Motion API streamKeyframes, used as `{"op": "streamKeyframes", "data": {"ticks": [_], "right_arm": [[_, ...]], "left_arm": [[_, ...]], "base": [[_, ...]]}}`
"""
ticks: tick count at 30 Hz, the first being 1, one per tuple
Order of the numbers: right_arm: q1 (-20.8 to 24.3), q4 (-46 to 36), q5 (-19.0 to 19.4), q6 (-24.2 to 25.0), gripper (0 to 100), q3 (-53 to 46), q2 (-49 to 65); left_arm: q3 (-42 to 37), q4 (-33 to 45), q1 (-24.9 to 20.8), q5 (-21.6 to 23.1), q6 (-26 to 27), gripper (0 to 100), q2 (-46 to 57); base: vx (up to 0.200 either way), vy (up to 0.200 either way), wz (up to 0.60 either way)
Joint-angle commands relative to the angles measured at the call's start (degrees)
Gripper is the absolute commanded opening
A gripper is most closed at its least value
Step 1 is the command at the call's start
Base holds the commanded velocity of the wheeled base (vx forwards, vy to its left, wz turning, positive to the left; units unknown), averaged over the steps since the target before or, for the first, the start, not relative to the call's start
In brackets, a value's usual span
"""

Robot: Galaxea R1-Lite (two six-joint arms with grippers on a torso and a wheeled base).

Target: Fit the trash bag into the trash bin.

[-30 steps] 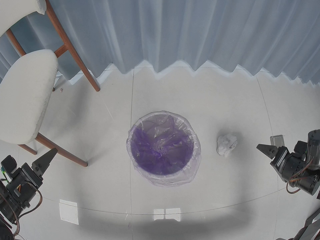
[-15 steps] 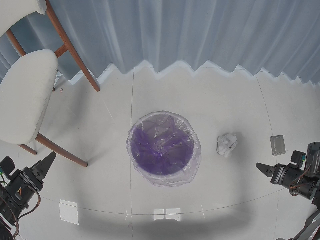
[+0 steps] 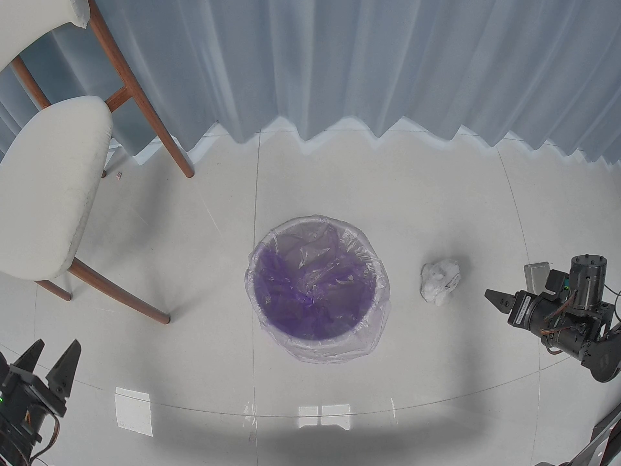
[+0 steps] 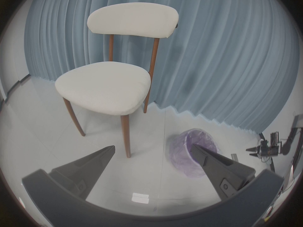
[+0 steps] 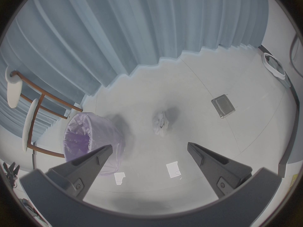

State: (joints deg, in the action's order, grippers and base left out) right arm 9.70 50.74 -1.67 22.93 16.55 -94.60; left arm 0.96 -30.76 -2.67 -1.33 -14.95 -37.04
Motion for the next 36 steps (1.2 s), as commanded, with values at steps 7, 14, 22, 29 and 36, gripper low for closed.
{"op": "streamKeyframes", "data": {"ticks": [7, 14, 22, 29, 36], "right_arm": [[-1.09, 9.29, 0.0, -0.52, 100, 6.12, -17.9], [-1.18, 15.09, -0.18, -0.61, 100, 8.41, -24.4], [-1.79, 15.09, -0.18, -0.43, 100, 15.88, -31.7], [-2.06, 14.83, -2.02, -0.43, 100, 25.9, -38.91], [-2.76, 13.42, -3.87, -0.61, 100, 33.45, -45.94]], "left_arm": [[-0.52, 31.11, 2.49, 1.42, 14.51, 100, 36.6], [-0.79, 30.76, 2.67, 1.07, 14.07, 100, 36.68], [-0.88, 30.67, 2.49, 1.33, 14.86, 100, 36.6], [-0.88, 30.58, 2.49, 1.33, 14.77, 100, 36.6], [-0.88, 30.58, 2.58, 1.33, 14.68, 100, 36.6]], "base": [[0.0, 0.0, 0.0], [0.0, 0.0, 0.0], [0.0, 0.0, 0.0], [0.0, 0.0, 0.0], [0.0, 0.0, 0.0]]}}
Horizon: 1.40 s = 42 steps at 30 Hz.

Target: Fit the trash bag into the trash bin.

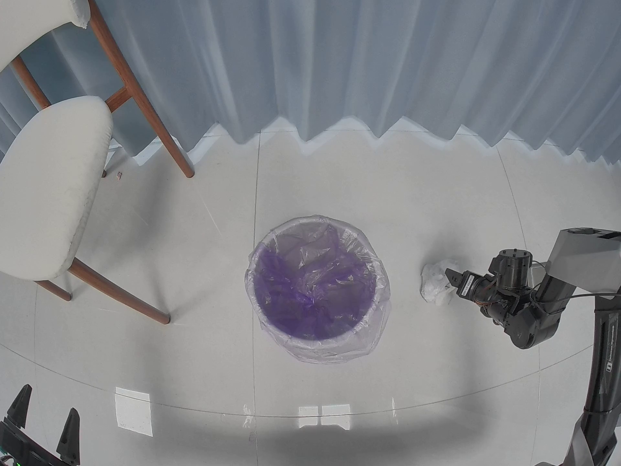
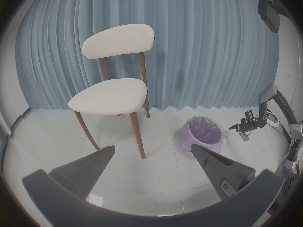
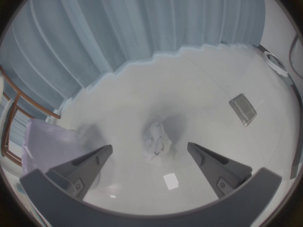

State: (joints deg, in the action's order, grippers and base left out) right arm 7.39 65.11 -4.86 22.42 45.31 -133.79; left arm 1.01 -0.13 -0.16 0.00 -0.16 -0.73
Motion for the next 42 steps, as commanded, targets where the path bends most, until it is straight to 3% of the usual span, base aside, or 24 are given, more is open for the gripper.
{"op": "streamKeyframes", "data": {"ticks": [1, 9, 23, 41, 42], "right_arm": [[-0.53, -1.04, -0.67, -0.09, 100, 4.87, -6.83], [-1.06, -3.23, -0.76, -0.18, 100, 15.51, -13.86], [-2.47, -16.95, -0.67, -0.01, 100, 33.0, -19.14], [-1.41, -17.3, -0.67, 0.52, 100, 34.93, -20.37], [-1.24, -17.3, -0.67, 0.7, 0, 34.84, -20.46]], "left_arm": [[-0.92, -0.04, -0.02, 0.0, -0.11, 100, 0.29], [-0.92, -0.04, 0.07, 0.0, -0.19, 100, 0.29], [-0.92, -0.04, -0.02, 0.0, -0.19, 100, 0.29], [-0.92, -0.04, 0.07, 0.0, -0.19, 100, 0.29], [-0.92, -0.04, 0.07, 0.0, -0.19, 100, 0.29]], "base": [[0.0, 0.0, 0.0], [0.0, 0.0, 0.0], [0.0, 0.0, 0.0], [0.0, 0.0, 0.0], [0.0, 0.0, 0.0]]}}
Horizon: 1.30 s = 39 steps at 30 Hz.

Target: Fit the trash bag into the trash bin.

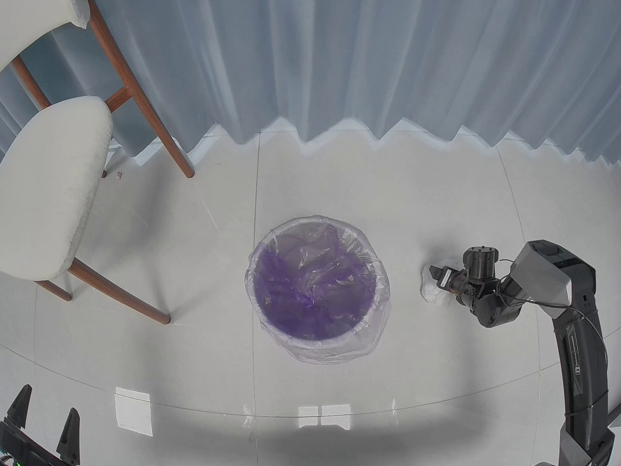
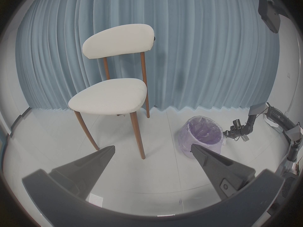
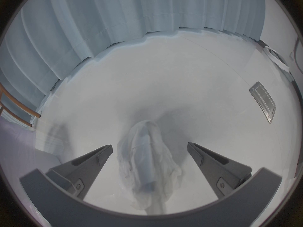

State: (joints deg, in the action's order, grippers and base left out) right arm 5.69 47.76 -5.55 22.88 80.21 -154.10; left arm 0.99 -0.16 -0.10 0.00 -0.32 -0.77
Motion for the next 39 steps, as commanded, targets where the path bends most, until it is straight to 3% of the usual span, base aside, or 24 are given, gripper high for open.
{"op": "streamKeyframes", "data": {"ticks": [1, 13, 22, 39], "right_arm": [[0.55, 0.14, 0.01, 0.32, 0, -0.15, -0.32], [1.6, 0.75, 0.01, 1.38, 0, -2.43, 0.47], [2.04, 3.83, 0.01, 3.22, 0, -11.48, 7.85], [2.74, 22.9, 2.29, 1.9, 0, -45.5, 29.82]], "left_arm": [[-0.9, -0.02, 0.01, 0.0, -0.03, 100, 0.33], [-0.9, -0.11, 0.01, 0.0, -0.12, 100, 0.33], [-0.9, -0.11, 0.01, -0.09, -0.3, 100, 0.33], [-0.9, -0.11, -0.08, -0.18, -0.39, 100, 0.33]], "base": [[0.0, 0.0, 0.0], [0.0, 0.0, 0.0], [0.0, 0.0, 0.0], [0.0, 0.0, 0.0]]}}
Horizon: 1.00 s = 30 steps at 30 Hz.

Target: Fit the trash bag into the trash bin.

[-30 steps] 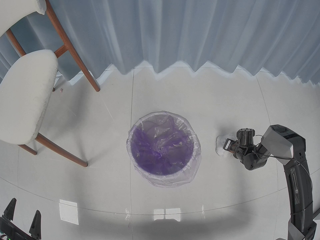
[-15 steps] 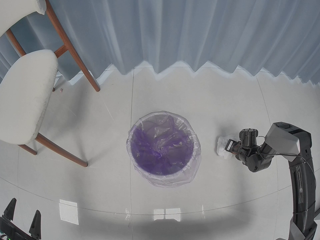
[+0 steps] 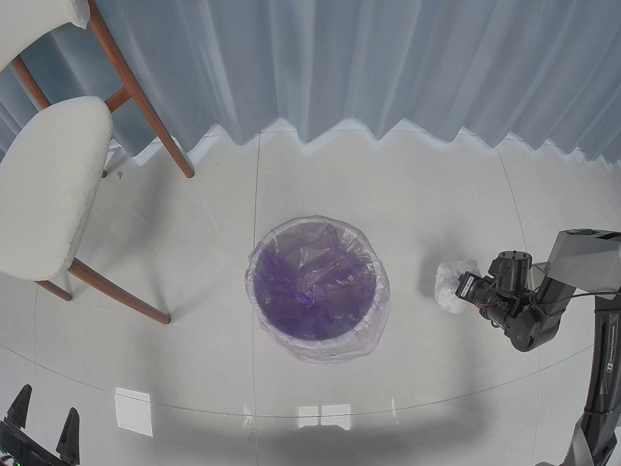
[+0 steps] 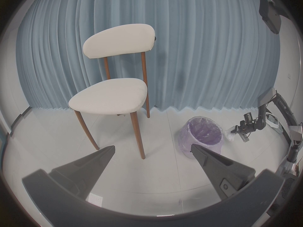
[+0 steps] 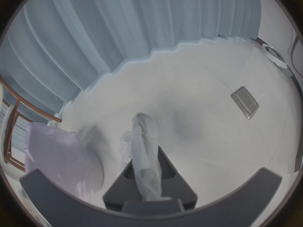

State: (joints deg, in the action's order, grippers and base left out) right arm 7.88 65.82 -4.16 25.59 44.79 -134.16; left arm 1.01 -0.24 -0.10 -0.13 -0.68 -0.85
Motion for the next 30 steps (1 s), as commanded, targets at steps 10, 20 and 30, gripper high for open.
{"op": "streamKeyframes", "data": {"ticks": [10, 20, 30], "right_arm": [[0.56, 24.18, 4.07, -2.3, 0, -31.17, 13.48], [0.65, 24.18, 4.16, -3.18, 0, -40.92, 20.69], [1.62, 24.1, 4.07, -3.79, 0, -44.79, 26.14]], "left_arm": [[-0.92, -0.02, -0.08, -0.04, -0.02, 100, 0.41], [-1.01, -0.02, 0.01, -0.04, -0.11, 100, 0.41], [-1.01, -0.02, 0.01, -0.04, -0.11, 100, 0.41]], "base": [[0.0, 0.0, 0.0], [0.0, 0.0, 0.0], [0.0, 0.0, 0.0]]}}
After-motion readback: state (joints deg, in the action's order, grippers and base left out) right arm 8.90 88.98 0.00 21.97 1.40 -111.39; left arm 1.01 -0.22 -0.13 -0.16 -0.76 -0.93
